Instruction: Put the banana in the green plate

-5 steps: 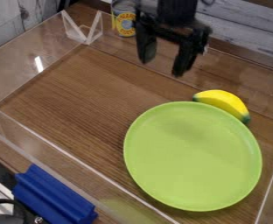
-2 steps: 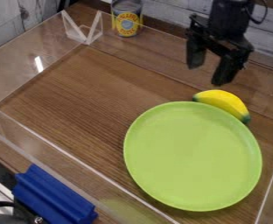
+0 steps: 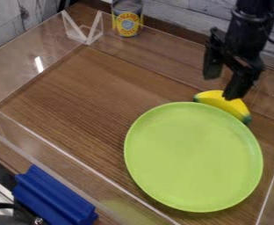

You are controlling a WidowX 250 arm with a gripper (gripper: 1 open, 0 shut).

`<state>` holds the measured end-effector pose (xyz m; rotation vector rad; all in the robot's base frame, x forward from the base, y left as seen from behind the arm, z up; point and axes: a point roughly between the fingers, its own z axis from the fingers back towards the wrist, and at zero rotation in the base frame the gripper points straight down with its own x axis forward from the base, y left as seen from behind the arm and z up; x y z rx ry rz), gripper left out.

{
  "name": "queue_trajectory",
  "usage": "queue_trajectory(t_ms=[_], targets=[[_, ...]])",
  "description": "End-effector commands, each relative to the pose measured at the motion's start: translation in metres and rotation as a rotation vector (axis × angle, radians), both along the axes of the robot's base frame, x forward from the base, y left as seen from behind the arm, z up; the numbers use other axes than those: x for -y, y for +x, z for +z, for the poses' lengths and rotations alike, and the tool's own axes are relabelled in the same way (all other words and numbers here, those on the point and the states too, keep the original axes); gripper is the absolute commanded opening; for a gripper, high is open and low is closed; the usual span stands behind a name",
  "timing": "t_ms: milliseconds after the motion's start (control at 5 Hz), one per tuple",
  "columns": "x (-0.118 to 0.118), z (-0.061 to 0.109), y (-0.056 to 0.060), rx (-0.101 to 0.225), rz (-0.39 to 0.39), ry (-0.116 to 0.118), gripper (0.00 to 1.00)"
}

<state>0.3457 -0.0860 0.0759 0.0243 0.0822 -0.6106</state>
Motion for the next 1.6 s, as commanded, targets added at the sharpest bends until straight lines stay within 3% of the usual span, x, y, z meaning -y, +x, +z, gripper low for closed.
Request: queue_trajectory(t_ms=[0, 400, 1200, 1400], targets=[[0.007, 0.01, 0.015, 0.071, -0.079, -0.004, 1.0], [0.012, -0.011, 0.029, 0.079, -0.157, -0.001, 1.0], [0.013, -0.047, 0.021, 0.06, -0.197, 0.009, 1.0], [0.011, -0.047, 0.026, 0.061, -0.204, 0.015, 0.0]])
